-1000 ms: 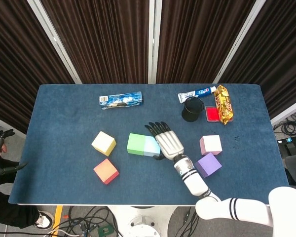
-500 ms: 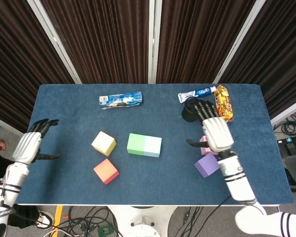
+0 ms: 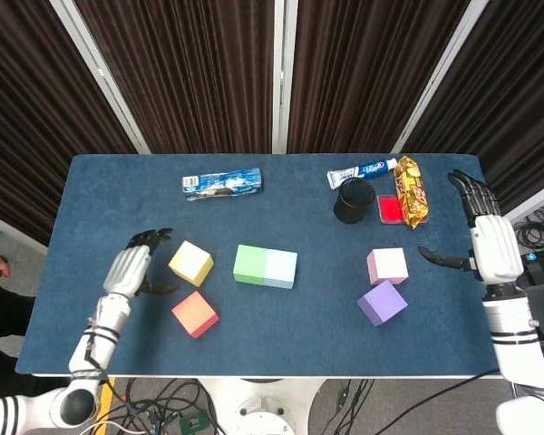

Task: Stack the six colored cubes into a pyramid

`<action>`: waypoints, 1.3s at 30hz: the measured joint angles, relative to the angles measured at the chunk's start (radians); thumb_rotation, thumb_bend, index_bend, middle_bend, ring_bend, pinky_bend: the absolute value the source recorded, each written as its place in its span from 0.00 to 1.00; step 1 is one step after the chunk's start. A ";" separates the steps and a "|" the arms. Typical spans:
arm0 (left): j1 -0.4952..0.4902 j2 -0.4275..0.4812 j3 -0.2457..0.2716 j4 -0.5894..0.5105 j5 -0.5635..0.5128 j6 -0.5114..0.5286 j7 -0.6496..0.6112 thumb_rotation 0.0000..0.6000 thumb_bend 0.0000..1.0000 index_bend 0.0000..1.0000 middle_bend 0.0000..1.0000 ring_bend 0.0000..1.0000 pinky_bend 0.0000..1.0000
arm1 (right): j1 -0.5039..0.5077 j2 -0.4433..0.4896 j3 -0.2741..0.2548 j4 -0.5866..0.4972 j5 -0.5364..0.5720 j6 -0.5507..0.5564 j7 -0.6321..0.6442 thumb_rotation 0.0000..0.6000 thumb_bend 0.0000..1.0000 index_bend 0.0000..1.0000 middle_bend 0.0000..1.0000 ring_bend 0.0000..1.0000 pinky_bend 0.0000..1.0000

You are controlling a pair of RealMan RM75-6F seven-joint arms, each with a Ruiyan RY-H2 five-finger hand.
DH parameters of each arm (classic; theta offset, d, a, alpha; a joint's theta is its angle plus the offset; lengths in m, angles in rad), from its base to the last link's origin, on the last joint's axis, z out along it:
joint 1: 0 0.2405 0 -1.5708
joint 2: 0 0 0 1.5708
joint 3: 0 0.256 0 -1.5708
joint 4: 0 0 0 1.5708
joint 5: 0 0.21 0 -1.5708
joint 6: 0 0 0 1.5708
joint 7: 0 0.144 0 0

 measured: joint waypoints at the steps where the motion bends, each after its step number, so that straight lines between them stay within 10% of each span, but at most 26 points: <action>1: -0.012 -0.036 -0.004 -0.001 -0.027 0.031 0.041 1.00 0.00 0.11 0.20 0.04 0.06 | -0.005 0.003 -0.002 0.012 -0.006 0.000 0.018 1.00 0.00 0.00 0.02 0.00 0.00; 16: -0.118 -0.319 -0.097 0.083 -0.244 0.300 0.323 1.00 0.00 0.10 0.20 0.03 0.05 | -0.032 -0.009 -0.015 0.132 -0.067 -0.005 0.156 1.00 0.00 0.00 0.02 0.00 0.00; 29: -0.126 -0.354 -0.121 0.150 -0.309 0.307 0.365 1.00 0.00 0.10 0.20 0.02 0.06 | -0.027 -0.029 -0.021 0.186 -0.082 -0.034 0.198 1.00 0.00 0.00 0.01 0.00 0.00; 39: -0.123 -0.355 -0.134 0.165 -0.306 0.302 0.356 1.00 0.00 0.10 0.41 0.07 0.10 | -0.020 -0.039 -0.024 0.202 -0.077 -0.058 0.195 1.00 0.02 0.00 0.01 0.00 0.00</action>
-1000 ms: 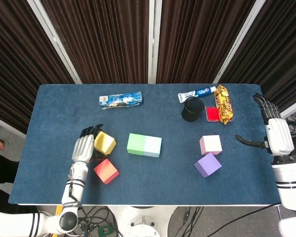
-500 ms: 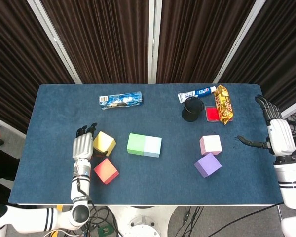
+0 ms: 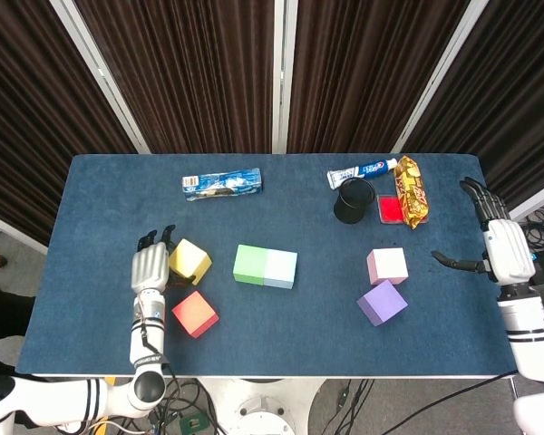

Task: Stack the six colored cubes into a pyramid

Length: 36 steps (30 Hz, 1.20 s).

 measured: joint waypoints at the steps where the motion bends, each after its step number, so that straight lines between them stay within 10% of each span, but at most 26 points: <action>1: 0.000 0.002 0.000 -0.002 0.006 0.000 -0.001 1.00 0.01 0.11 0.42 0.07 0.10 | 0.001 0.000 0.001 0.000 0.002 -0.002 0.000 1.00 0.02 0.00 0.01 0.00 0.00; 12: 0.018 0.110 0.073 -0.022 0.219 -0.114 -0.109 1.00 0.06 0.11 0.44 0.09 0.14 | -0.002 0.002 0.002 -0.016 0.008 -0.002 -0.026 1.00 0.02 0.00 0.01 0.00 0.00; 24: 0.024 0.420 0.204 0.071 0.661 -0.473 -0.549 1.00 0.06 0.11 0.45 0.09 0.16 | -0.007 0.009 0.010 -0.038 0.025 0.002 -0.062 1.00 0.02 0.00 0.01 0.00 0.00; 36: -0.046 0.403 0.261 0.295 0.873 -0.550 -0.765 1.00 0.06 0.11 0.45 0.09 0.16 | -0.022 0.006 0.006 -0.040 0.047 0.005 -0.082 1.00 0.02 0.00 0.01 0.00 0.00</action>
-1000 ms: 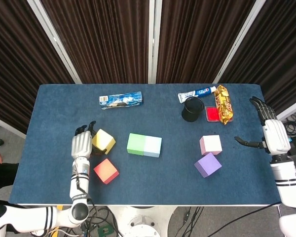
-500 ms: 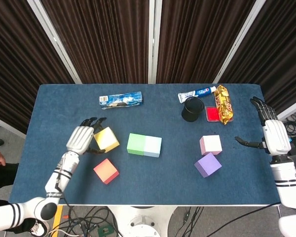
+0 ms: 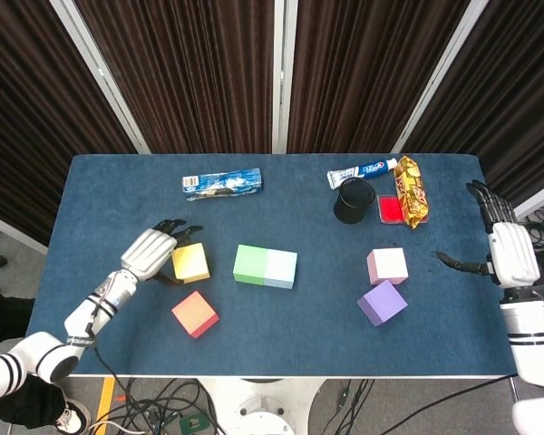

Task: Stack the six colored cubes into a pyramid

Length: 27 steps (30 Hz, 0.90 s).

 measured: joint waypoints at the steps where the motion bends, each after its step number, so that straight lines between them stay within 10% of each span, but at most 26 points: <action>1: -0.005 -0.001 0.001 0.006 0.006 -0.004 -0.016 1.00 0.06 0.11 0.45 0.09 0.16 | -0.001 0.002 0.001 -0.002 0.000 0.000 0.004 1.00 0.02 0.00 0.01 0.00 0.00; 21: -0.141 -0.019 0.072 0.231 0.199 -0.033 -0.357 1.00 0.06 0.11 0.45 0.09 0.16 | -0.021 0.002 0.005 -0.023 0.013 0.019 -0.018 1.00 0.02 0.00 0.01 0.00 0.00; 27: -0.165 -0.038 0.108 0.289 0.235 -0.020 -0.446 1.00 0.05 0.11 0.27 0.08 0.16 | -0.027 -0.009 0.001 -0.023 0.020 0.020 -0.031 1.00 0.02 0.00 0.01 0.00 0.00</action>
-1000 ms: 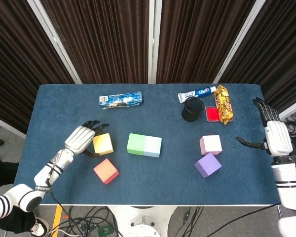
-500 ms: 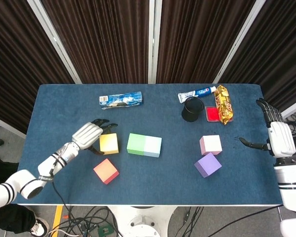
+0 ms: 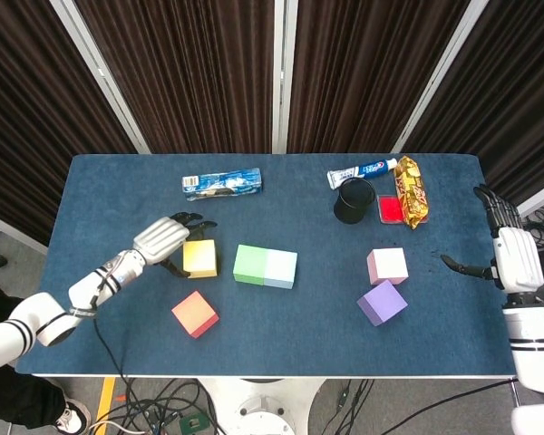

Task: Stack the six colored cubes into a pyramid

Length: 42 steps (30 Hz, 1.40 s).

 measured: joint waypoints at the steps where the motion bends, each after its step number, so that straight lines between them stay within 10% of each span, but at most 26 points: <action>1: -0.003 -0.003 0.008 0.008 0.003 0.000 -0.017 1.00 0.05 0.11 0.25 0.08 0.16 | 0.000 -0.002 0.000 0.001 0.001 -0.001 -0.002 1.00 0.02 0.00 0.01 0.00 0.00; 11: 0.012 -0.006 0.025 0.012 -0.050 0.006 -0.099 1.00 0.00 0.10 0.16 0.03 0.14 | 0.003 -0.012 0.002 0.004 -0.001 -0.003 -0.022 1.00 0.02 0.00 0.01 0.00 0.00; 42: 0.086 -0.126 -0.082 -0.042 -0.290 -0.020 0.099 1.00 0.09 0.11 0.33 0.03 0.11 | 0.030 -0.058 0.005 0.122 0.016 -0.076 0.044 1.00 0.02 0.00 0.01 0.00 0.00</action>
